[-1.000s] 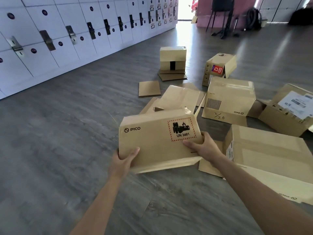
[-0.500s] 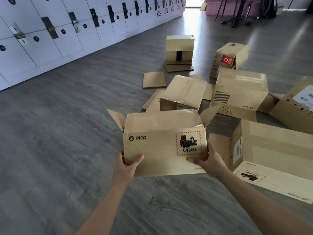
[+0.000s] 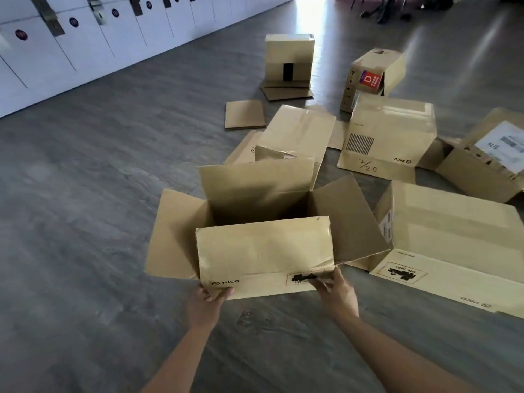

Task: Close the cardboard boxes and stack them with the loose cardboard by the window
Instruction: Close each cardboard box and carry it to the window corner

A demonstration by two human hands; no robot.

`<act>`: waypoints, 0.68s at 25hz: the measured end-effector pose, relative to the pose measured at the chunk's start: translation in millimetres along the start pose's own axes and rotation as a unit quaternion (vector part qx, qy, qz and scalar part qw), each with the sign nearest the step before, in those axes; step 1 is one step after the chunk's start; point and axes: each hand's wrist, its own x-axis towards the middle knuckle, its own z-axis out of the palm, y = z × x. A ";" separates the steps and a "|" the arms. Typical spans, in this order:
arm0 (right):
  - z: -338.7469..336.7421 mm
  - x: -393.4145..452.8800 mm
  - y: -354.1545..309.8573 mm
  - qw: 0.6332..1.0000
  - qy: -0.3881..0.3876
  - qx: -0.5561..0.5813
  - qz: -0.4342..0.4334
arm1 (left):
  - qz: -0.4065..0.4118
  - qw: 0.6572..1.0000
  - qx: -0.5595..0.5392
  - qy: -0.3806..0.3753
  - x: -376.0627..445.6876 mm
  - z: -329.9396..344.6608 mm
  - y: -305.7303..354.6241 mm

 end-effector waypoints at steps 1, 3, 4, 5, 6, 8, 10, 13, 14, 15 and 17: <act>1.7 -1.4 3.1 1.000 0.002 -0.003 0.018 | -0.005 1.000 0.016 0.011 0.8 2.0 -3.1; 5.2 -5.7 5.9 0.999 -0.011 0.001 0.050 | -0.009 1.000 0.013 0.011 -6.1 7.9 -2.3; 7.6 -8.8 6.8 0.998 -0.031 -0.004 0.062 | -0.002 0.999 0.027 0.021 -10.9 12.6 -2.0; 10.4 -12.0 8.1 0.996 -0.055 -0.020 0.070 | 0.002 0.998 0.051 0.029 -16.1 17.3 -0.7; 12.5 -16.5 10.5 0.993 -0.076 -0.048 0.074 | -0.007 0.995 0.096 0.035 -25.2 22.9 2.0; 14.1 -29.0 13.4 0.987 -0.073 -0.125 0.068 | 0.012 0.980 0.187 0.074 -44.7 34.5 9.2; 12.9 -42.9 13.9 0.979 -0.026 -0.203 0.016 | -0.001 0.981 0.178 0.077 -68.3 48.6 17.4; 6.2 -55.1 8.7 0.945 0.039 -0.297 -0.133 | 0.111 0.987 0.098 0.069 -100.6 67.1 35.5; 1.1 -55.3 4.0 0.931 0.061 -0.312 -0.178 | 0.195 0.973 0.107 0.057 -108.8 71.1 44.6; -3.8 -53.0 -1.6 0.919 0.084 -0.317 -0.218 | 0.288 0.949 0.117 0.059 -112.8 73.1 55.1; -12.1 -44.9 -15.9 0.900 0.130 -0.311 -0.277 | 0.437 0.880 0.161 0.096 -108.3 72.3 76.9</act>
